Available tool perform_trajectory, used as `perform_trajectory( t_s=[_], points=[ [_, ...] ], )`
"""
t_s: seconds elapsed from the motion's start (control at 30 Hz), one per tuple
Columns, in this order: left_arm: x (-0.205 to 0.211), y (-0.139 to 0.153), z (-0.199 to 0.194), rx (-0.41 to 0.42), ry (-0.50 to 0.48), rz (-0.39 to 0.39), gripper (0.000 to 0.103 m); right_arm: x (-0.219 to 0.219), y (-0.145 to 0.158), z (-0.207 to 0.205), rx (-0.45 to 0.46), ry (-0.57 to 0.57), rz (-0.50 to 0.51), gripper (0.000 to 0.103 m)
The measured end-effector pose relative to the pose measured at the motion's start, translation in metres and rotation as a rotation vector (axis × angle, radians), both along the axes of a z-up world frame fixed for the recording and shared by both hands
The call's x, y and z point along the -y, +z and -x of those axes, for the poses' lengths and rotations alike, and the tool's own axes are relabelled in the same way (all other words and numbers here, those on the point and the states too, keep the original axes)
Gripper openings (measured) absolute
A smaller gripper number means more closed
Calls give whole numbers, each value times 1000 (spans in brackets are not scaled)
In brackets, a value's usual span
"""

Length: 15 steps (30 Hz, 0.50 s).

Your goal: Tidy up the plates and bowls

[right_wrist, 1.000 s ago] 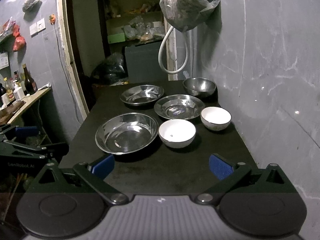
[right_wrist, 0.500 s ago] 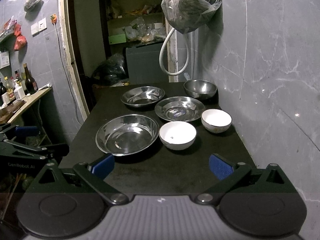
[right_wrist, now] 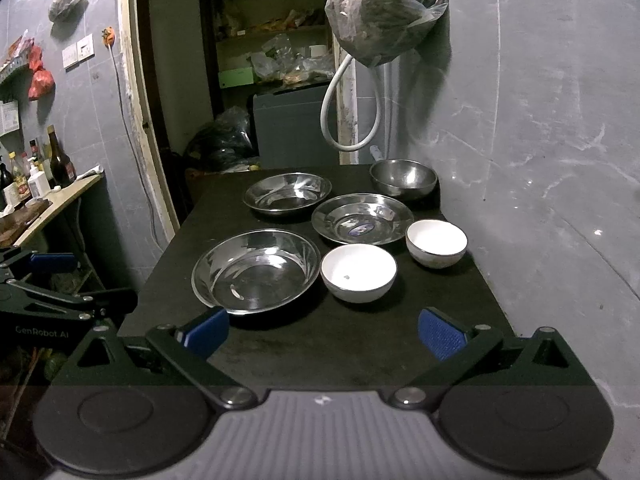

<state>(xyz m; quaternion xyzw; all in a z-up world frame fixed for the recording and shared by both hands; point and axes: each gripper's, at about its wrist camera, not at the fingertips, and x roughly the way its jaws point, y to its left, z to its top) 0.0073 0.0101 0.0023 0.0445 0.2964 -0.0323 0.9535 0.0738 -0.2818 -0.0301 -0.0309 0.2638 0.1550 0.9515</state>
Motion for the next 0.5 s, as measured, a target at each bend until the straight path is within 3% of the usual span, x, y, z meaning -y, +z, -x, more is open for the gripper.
perform_trajectory(
  t_s=[0.5],
  points=[
    [-17, -9, -20, -39, -13, 15, 102, -16, -5, -5, -32, -55, 46, 103]
  ],
)
